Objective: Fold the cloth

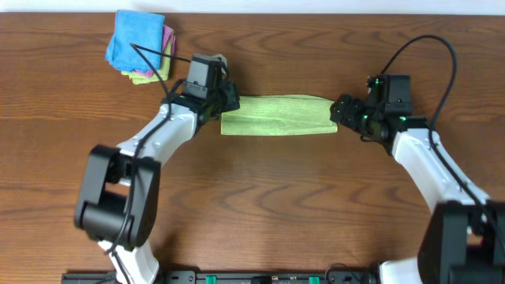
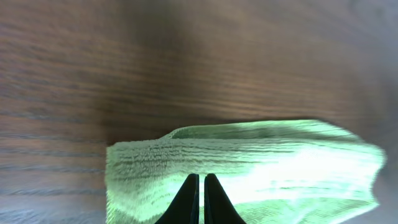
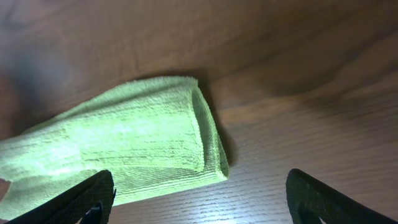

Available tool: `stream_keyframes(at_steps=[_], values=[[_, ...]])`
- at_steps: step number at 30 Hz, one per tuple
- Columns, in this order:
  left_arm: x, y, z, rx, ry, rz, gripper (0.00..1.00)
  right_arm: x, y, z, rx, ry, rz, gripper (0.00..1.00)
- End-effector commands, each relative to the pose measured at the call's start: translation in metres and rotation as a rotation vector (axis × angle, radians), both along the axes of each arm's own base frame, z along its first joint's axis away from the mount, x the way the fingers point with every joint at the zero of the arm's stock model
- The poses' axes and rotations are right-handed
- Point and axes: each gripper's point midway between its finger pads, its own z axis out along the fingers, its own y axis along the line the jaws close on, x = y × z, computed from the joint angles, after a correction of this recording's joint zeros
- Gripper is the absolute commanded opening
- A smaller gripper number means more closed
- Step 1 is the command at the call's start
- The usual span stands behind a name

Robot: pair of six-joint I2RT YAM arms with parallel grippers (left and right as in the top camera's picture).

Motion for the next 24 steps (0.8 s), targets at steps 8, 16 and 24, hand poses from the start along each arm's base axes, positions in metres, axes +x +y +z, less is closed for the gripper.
stream_keyframes(at_steps=[8,16,24], values=[[0.0,-0.005,-0.041,0.023,0.056,0.001,0.06,-0.003,0.019,-0.045,0.131,0.114,0.016,0.88],[-0.004,-0.004,-0.069,0.033,0.114,0.022,0.06,0.002,0.018,-0.046,0.131,0.102,0.0,0.88],[-0.004,-0.005,-0.068,0.028,0.114,0.025,0.06,0.006,0.015,-0.049,0.125,0.096,-0.025,0.86]])
